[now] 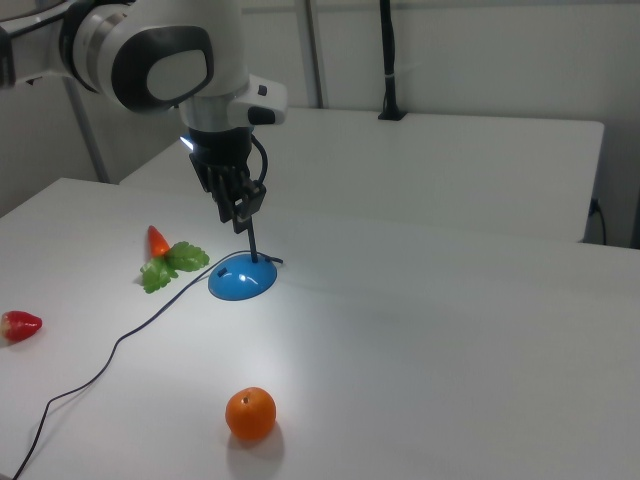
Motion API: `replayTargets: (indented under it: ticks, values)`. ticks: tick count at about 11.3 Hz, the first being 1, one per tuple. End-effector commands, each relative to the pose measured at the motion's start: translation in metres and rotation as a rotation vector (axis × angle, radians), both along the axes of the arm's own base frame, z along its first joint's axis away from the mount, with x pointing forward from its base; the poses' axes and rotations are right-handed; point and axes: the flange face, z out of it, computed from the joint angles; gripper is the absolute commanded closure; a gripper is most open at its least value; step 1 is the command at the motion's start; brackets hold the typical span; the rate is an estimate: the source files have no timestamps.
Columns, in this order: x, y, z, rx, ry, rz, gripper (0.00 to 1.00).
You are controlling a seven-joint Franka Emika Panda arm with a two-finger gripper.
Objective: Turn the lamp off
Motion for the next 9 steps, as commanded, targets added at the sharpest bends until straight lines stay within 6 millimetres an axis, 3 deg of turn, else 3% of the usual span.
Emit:
replayTargets:
  ticks: [1, 5, 9]
  values:
    - [-0.016, -0.010, 0.010, 0.031, 0.035, 0.067, 0.97]
    - [-0.020, -0.004, 0.002, 0.034, 0.043, 0.089, 1.00]
    - [-0.062, 0.032, -0.011, -0.001, -0.167, 0.079, 1.00]
